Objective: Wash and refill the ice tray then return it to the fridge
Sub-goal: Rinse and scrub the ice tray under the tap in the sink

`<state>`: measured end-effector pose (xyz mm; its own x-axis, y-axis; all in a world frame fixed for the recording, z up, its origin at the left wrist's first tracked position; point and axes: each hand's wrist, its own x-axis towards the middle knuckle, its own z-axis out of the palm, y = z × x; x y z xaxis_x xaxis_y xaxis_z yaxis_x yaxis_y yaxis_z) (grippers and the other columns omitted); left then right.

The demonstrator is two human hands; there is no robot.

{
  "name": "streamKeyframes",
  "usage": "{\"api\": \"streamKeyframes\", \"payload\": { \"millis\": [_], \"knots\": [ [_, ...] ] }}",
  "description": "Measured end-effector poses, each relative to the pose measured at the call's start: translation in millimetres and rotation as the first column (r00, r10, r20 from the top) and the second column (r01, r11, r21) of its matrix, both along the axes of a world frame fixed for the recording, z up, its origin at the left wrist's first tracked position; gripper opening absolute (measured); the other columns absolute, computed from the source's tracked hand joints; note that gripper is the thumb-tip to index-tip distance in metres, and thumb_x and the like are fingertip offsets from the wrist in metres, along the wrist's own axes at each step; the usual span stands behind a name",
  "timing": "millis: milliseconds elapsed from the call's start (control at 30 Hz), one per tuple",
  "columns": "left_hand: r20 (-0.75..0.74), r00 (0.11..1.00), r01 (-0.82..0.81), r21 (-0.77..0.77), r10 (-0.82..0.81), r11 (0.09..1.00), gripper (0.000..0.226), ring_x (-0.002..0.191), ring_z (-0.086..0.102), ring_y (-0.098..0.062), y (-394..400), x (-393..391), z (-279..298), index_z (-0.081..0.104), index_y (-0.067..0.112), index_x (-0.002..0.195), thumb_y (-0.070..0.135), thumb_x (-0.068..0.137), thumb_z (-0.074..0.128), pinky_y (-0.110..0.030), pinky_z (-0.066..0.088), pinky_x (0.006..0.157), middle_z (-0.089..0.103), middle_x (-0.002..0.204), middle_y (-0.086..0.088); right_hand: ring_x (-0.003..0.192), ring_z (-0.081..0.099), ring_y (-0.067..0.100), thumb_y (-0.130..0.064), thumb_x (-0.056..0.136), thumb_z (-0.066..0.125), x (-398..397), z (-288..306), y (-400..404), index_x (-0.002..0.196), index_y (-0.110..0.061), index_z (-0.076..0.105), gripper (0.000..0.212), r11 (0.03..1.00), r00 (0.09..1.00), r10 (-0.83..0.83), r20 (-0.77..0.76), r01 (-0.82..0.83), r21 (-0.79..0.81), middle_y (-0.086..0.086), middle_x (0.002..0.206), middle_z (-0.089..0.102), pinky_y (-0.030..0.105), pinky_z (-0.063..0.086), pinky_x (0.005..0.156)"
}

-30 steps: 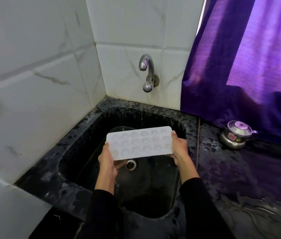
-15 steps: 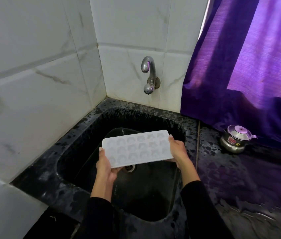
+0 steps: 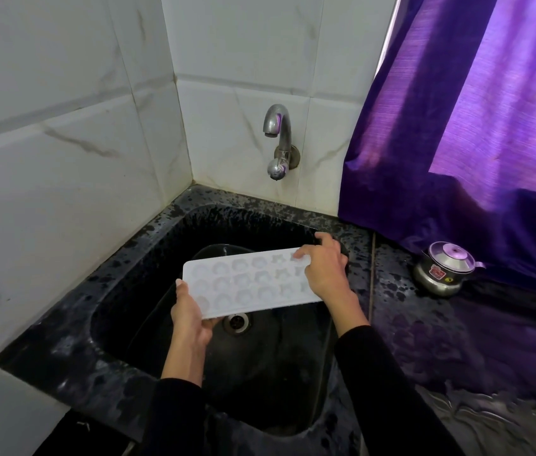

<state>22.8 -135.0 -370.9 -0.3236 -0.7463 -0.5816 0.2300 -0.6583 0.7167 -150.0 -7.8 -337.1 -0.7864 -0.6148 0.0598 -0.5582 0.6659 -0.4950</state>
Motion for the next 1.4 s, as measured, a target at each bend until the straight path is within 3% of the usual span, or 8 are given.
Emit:
{"api": "streamKeyframes", "payload": {
  "millis": [200,433,567,800,900,1067,1133,1400],
  "knots": [
    [0.025,1.000,0.002,0.003,-0.002,1.000,0.039,0.079,0.064,-0.029,0,-5,3,0.054,0.014,0.098,0.050,0.097,0.039,-0.047,0.054,0.072,0.065,0.088,-0.009,0.145,0.009,0.027,0.003,0.089,0.055,-4,-1,-9,0.118,-0.017,0.069,0.038,0.986,0.999,0.037,0.033,-0.041,0.159,0.010,0.157,0.017,0.049,0.013,0.113],
    [0.047,0.999,-0.014,-0.002,0.014,1.000,0.040,0.076,0.063,-0.028,-2,-9,2,0.052,0.012,0.102,0.050,0.097,0.040,-0.044,0.054,0.067,0.064,0.085,-0.008,0.146,0.004,0.028,0.006,0.087,0.057,-15,-1,-9,0.110,-0.021,0.071,0.039,0.982,0.998,0.050,0.029,-0.055,0.183,0.011,0.154,0.021,0.055,0.010,0.114],
    [0.058,0.998,0.005,0.016,-0.006,1.000,0.041,0.076,0.063,-0.028,1,-12,2,0.051,0.012,0.105,0.050,0.097,0.040,-0.049,0.054,0.076,0.063,0.084,-0.008,0.146,0.002,0.031,0.006,0.085,0.060,-16,4,-10,0.109,-0.024,0.072,0.040,0.980,1.000,-0.005,0.013,0.002,0.200,0.011,0.154,0.020,0.059,0.006,0.115],
    [0.052,0.998,-0.027,0.010,0.027,1.000,0.041,0.076,0.064,-0.027,1,-16,3,0.053,0.013,0.104,0.051,0.096,0.041,-0.047,0.055,0.073,0.065,0.085,-0.007,0.147,-0.006,0.033,0.008,0.083,0.061,-12,8,-16,0.119,-0.025,0.068,0.049,0.969,1.000,0.002,0.020,-0.007,0.247,0.011,0.159,0.010,0.060,0.001,0.114],
    [0.075,0.996,-0.053,-0.018,0.054,0.998,0.038,0.074,0.064,-0.025,0,-17,4,0.054,0.014,0.091,0.050,0.096,0.042,-0.046,0.054,0.075,0.064,0.084,-0.005,0.147,-0.006,0.033,0.011,0.083,0.058,-13,4,-15,0.114,-0.026,0.070,0.049,0.968,1.000,0.001,0.029,-0.008,0.250,0.012,0.157,0.014,0.060,0.000,0.115],
    [0.095,0.995,-0.018,-0.014,0.019,1.000,0.041,0.074,0.064,-0.026,-2,-17,2,0.054,0.012,0.099,0.051,0.096,0.041,-0.045,0.055,0.072,0.064,0.084,-0.007,0.147,-0.005,0.033,-0.010,0.092,0.059,-16,9,-17,0.113,-0.018,0.071,0.026,0.963,0.998,-0.043,0.046,0.029,0.269,0.013,0.156,0.016,0.060,0.000,0.116],
    [0.086,0.996,-0.004,0.003,0.004,1.000,0.042,0.076,0.064,-0.027,-3,-18,1,0.054,0.012,0.102,0.051,0.096,0.041,-0.048,0.055,0.075,0.065,0.085,-0.007,0.147,-0.007,0.034,-0.012,0.093,0.057,-17,10,-18,0.115,-0.017,0.070,0.026,0.961,0.998,-0.039,0.039,0.027,0.274,0.013,0.158,0.013,0.060,-0.001,0.115],
    [0.075,0.997,-0.036,0.020,0.035,0.999,0.042,0.076,0.064,-0.026,-6,-17,1,0.053,0.012,0.106,0.051,0.096,0.041,-0.047,0.055,0.075,0.065,0.086,-0.007,0.147,-0.009,0.034,0.004,0.090,0.053,-16,7,-20,0.121,-0.023,0.067,0.044,0.966,0.998,-0.018,0.062,0.001,0.259,0.012,0.158,0.013,0.059,-0.002,0.116]
  ]
}}
